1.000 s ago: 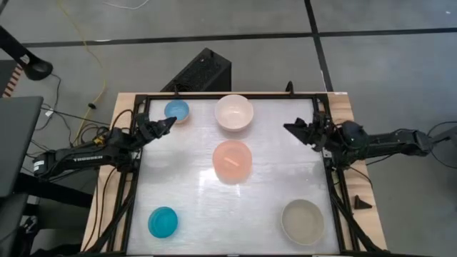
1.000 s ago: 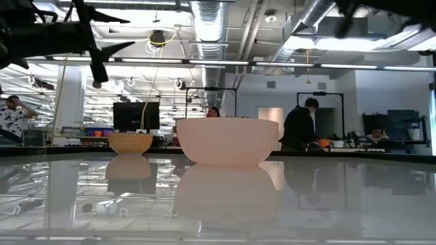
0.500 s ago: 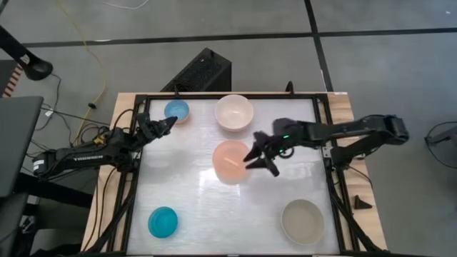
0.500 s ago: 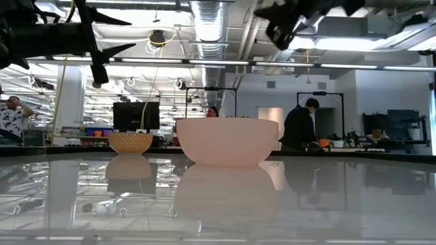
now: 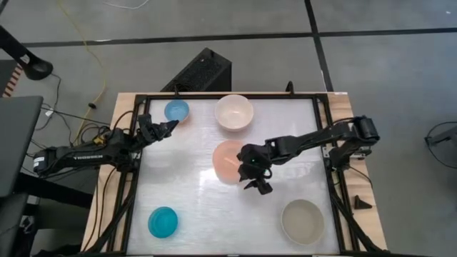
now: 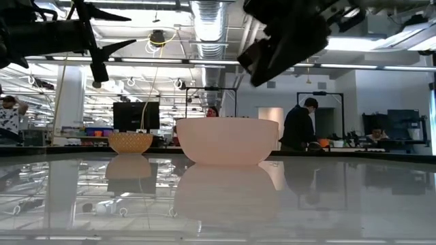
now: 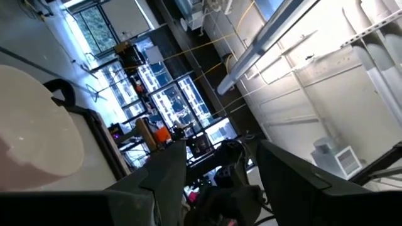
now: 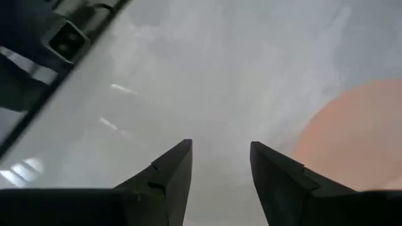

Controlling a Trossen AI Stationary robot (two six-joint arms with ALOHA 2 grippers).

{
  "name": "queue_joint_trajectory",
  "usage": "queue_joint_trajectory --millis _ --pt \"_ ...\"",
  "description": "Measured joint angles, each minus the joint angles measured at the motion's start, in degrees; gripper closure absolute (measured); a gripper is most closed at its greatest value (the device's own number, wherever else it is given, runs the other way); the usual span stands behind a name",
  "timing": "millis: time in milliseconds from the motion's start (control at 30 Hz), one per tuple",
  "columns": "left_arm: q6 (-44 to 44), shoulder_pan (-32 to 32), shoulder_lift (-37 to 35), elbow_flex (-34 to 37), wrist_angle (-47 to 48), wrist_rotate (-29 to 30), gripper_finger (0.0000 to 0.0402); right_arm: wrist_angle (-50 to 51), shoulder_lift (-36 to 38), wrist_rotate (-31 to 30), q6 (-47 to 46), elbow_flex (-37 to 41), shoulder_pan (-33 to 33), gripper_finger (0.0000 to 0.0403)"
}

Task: Nest bowls inside each other
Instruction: Stack the pale orange bowl into the white bowl

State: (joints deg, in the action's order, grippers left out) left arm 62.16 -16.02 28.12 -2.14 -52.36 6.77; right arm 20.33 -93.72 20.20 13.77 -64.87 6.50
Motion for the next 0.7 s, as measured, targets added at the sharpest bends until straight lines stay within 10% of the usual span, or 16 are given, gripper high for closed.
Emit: queue_joint_trajectory --millis 700 --pt "-0.6 0.1 0.0 0.0 0.6 0.2 0.0219 2.8 -11.0 -6.9 -2.3 -1.3 -5.3 0.022"
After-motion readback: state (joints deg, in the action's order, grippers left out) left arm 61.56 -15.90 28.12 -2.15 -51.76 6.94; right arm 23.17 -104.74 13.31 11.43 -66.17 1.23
